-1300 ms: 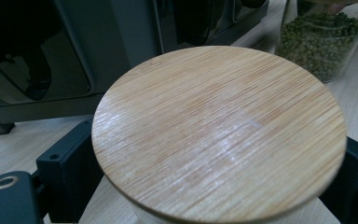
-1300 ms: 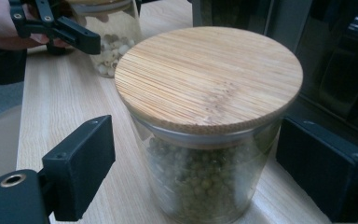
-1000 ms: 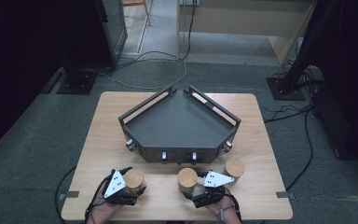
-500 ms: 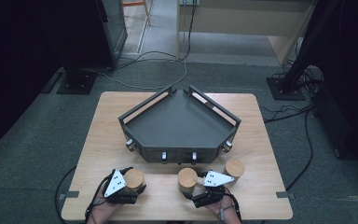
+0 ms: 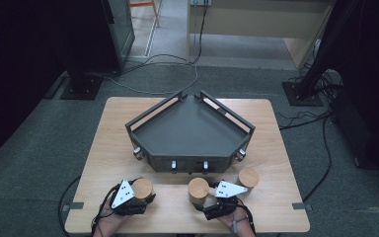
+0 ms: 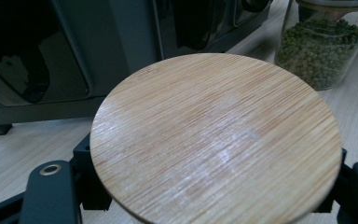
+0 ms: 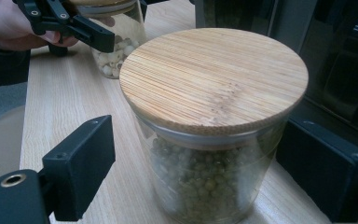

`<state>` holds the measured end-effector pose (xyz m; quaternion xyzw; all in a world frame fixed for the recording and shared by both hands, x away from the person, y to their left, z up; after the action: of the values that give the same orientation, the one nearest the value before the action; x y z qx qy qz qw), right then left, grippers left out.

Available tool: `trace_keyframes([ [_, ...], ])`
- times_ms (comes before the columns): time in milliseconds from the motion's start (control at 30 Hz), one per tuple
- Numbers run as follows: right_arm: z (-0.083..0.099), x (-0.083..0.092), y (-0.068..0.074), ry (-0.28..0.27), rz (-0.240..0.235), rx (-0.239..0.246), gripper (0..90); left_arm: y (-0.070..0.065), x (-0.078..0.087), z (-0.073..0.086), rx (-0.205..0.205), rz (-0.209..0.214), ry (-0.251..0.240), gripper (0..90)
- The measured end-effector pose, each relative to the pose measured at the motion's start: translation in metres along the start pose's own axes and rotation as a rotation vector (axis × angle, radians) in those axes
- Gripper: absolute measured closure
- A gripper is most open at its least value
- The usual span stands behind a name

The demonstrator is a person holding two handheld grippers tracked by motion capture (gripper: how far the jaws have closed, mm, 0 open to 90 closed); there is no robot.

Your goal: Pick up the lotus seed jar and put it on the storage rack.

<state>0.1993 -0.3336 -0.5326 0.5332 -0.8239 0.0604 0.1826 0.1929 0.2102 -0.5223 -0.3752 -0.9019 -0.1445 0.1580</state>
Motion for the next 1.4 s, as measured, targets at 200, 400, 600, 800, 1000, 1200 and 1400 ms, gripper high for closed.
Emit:
trace_keyframes([
  [200, 0.000, 0.000, 0.000, 0.002, 0.000, 0.001, 11.5, -0.001, 0.000, -0.001, -0.008, 0.008, 0.002, 23.9],
  [400, -0.001, 0.000, 0.001, 0.004, 0.001, 0.003, 11.5, -0.001, 0.001, -0.004, 0.010, 0.012, 0.004, 24.0],
  [600, 0.000, 0.000, 0.001, 0.003, 0.001, 0.002, 11.5, 0.000, 0.004, -0.002, 0.088, 0.017, -0.043, 24.0],
  [800, -0.001, 0.000, 0.001, 0.004, 0.004, 0.003, 11.5, -0.001, 0.004, -0.004, 0.083, 0.001, -0.034, 24.0],
  [1000, 0.000, 0.000, 0.001, 0.002, 0.006, -0.001, 11.5, 0.000, 0.005, -0.013, 0.072, -0.012, -0.012, 24.1],
  [1200, -0.001, 0.000, 0.001, 0.005, 0.006, -0.003, 11.5, 0.001, 0.007, -0.023, 0.073, -0.022, -0.025, 24.2],
  [1400, -0.001, -0.001, 0.001, 0.008, 0.006, -0.002, 11.5, 0.003, 0.008, -0.031, 0.073, -0.018, -0.016, 24.2],
])
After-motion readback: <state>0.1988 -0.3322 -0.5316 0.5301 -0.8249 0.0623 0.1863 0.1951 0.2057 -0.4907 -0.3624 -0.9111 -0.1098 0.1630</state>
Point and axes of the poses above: each handheld gripper's, and its own axes: x roughly backward along the jaws, z roughly out of its underside, y roughly to its left, the point moved 2 cm from there along -x, roughly forward along the jaws, and after that the axes turned 6 degrees about -z, right-handed, at the moved point
